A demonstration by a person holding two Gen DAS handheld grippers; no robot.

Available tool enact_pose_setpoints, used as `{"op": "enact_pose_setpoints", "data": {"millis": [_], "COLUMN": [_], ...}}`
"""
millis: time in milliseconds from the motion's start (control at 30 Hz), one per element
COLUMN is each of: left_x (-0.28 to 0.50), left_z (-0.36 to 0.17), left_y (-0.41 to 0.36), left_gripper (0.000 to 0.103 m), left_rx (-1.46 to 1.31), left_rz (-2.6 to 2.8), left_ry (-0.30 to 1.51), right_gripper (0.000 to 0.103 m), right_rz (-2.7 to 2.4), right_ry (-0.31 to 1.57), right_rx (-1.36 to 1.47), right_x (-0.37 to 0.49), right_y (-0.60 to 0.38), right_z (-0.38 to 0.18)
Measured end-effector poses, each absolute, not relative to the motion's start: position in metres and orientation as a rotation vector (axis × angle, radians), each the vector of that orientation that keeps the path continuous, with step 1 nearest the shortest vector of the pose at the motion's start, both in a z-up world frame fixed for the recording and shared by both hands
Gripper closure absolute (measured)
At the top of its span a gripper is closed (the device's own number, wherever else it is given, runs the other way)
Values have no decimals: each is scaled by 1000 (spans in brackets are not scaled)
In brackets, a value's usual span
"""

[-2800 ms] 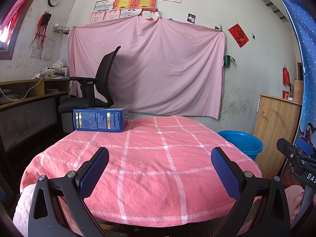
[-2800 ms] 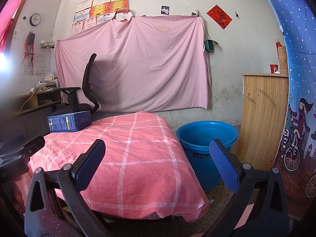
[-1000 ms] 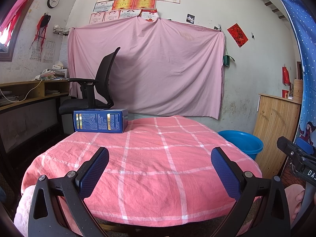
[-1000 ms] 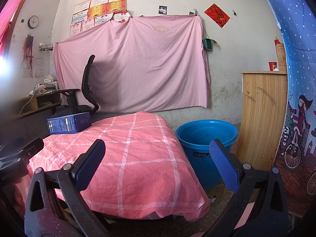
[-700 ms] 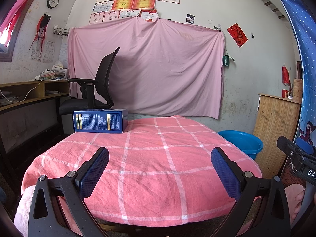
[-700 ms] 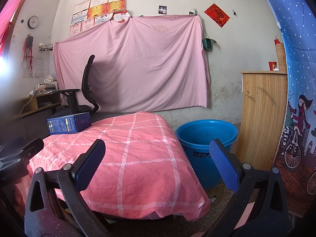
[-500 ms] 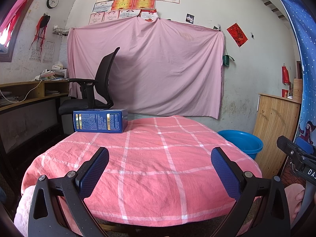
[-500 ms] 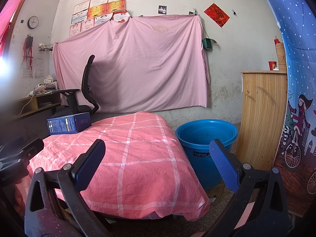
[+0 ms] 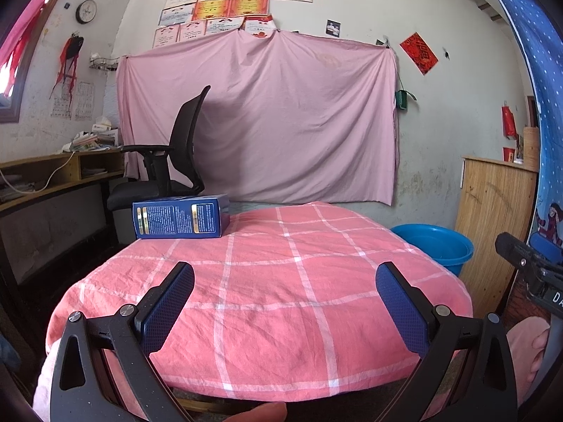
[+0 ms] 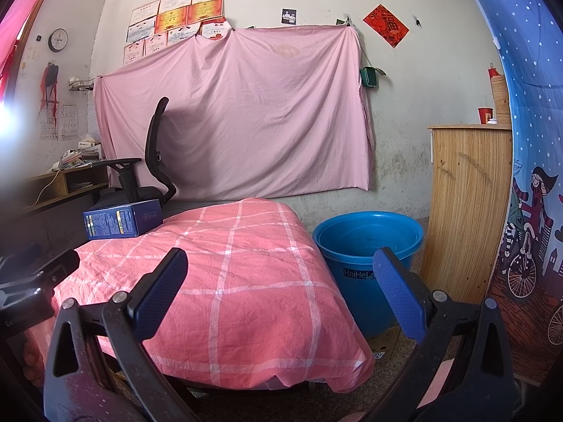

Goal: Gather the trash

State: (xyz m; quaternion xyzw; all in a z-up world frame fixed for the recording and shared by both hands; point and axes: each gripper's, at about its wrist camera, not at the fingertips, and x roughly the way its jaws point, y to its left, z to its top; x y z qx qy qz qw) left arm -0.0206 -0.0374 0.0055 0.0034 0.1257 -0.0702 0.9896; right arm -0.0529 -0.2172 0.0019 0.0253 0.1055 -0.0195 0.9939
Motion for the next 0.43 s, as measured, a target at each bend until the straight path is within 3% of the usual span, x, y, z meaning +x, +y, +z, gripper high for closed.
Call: {"op": "enact_pose_setpoints", "data": {"millis": [433], "left_x": [-13], "left_z": [0], "left_y": [-35], "left_gripper": [2], "left_rx": [23], "left_rz": [-149], "left_ry": [258], "right_gripper": [0], "right_rz": [-42], "right_ry": [215], "right_rx": [55], "right_x": [-53], "right_y": [-215], "right_z": [1]}}
